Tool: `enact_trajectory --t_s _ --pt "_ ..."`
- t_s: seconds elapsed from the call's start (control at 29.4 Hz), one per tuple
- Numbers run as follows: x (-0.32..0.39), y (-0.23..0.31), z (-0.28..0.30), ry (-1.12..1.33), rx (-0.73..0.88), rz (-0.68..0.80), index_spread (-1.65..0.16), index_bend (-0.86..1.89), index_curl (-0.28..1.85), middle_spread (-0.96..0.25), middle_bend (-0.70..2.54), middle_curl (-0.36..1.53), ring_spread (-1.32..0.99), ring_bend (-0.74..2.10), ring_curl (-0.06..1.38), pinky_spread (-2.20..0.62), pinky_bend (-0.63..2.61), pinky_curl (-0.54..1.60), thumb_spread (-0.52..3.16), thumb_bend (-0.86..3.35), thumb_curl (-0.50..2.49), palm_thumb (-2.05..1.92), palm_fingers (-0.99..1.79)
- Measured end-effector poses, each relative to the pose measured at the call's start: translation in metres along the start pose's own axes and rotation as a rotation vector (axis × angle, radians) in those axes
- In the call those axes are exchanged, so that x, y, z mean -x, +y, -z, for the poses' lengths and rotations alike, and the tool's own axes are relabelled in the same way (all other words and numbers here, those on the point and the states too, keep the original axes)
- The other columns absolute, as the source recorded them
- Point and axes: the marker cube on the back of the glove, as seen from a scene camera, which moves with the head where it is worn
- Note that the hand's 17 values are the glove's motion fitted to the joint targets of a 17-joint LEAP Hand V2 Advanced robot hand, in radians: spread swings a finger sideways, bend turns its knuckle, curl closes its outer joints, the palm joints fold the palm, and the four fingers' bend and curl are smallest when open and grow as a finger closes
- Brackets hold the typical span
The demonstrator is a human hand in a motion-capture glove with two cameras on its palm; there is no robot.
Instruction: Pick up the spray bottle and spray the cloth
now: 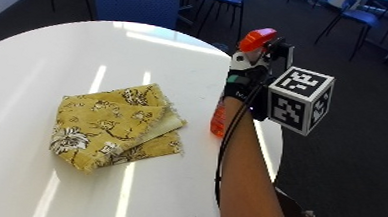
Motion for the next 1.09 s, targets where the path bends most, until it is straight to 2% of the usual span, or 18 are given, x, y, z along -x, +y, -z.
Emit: enact_trajectory --t_s 0.2,0.41,0.75,1.09 --pt "0.009 -0.006 0.001 -0.031 0.010 0.012 -0.30 0.17 0.38 -0.18 0.44 0.48 -0.17 0.54 0.43 -0.12 0.36 0.34 0.77 -0.03 0.57 0.96 1.35" --pt "0.020 -0.009 0.001 -0.050 0.001 0.074 -0.30 0.16 0.40 -0.21 0.51 0.50 -0.20 0.60 0.46 -0.20 0.41 0.37 0.76 -0.03 0.58 0.95 1.39" --pt "0.023 -0.010 0.005 -0.069 0.001 0.117 -0.30 0.18 0.42 -0.22 0.58 0.54 -0.21 0.68 0.48 -0.26 0.50 0.41 0.74 -0.02 0.60 0.97 1.37" --pt "0.008 -0.011 0.001 -0.081 0.079 0.143 -0.30 0.19 0.45 -0.22 0.60 0.56 -0.21 0.72 0.49 -0.27 0.54 0.42 0.73 -0.02 0.62 0.97 1.36"
